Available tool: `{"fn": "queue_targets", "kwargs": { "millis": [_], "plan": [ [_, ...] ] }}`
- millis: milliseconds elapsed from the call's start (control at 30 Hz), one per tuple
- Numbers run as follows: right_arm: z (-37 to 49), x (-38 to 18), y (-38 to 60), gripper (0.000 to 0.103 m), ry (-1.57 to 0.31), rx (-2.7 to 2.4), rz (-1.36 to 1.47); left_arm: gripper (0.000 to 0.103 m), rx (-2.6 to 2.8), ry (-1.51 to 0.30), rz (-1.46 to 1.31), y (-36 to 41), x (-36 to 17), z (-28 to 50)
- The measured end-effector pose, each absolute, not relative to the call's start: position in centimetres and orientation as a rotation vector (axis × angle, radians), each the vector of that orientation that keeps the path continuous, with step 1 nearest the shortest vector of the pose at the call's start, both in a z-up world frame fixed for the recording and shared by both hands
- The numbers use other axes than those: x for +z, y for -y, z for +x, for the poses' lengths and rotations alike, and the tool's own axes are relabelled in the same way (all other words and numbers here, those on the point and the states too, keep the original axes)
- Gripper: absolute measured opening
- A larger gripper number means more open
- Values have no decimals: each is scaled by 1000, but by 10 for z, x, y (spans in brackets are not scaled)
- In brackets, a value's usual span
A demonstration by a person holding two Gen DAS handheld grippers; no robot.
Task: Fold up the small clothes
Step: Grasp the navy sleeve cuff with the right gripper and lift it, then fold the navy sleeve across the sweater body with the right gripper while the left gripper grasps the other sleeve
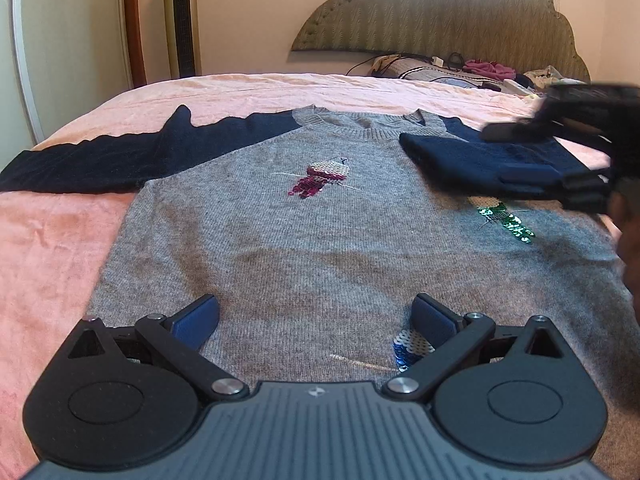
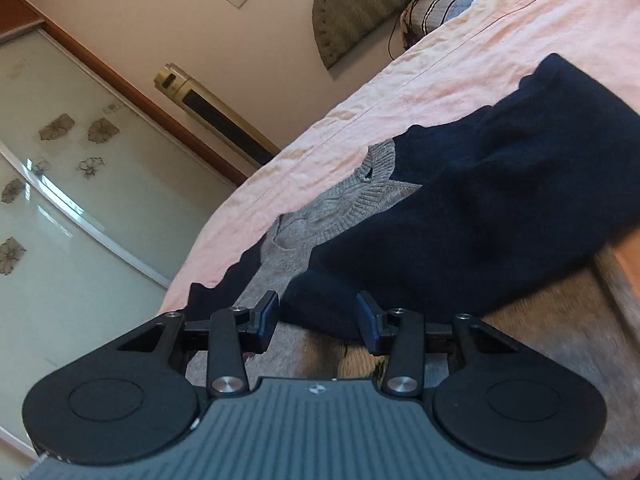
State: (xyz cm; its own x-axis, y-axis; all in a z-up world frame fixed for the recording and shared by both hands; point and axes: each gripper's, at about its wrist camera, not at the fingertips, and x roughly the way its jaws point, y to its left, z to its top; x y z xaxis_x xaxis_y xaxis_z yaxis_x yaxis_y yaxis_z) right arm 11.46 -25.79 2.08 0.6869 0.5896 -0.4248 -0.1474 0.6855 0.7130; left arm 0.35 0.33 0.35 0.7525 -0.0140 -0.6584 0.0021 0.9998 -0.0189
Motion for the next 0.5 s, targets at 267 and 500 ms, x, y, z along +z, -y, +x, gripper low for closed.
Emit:
{"fn": "queue_targets", "kwargs": {
  "millis": [267,500],
  "plan": [
    [67,7,282,76,-645,476,647,103,-334,-805,-615,-38,29,82],
    [69,3,287,83,-635,522,687,71,-327,-953,-630,16,8,164]
  ]
}}
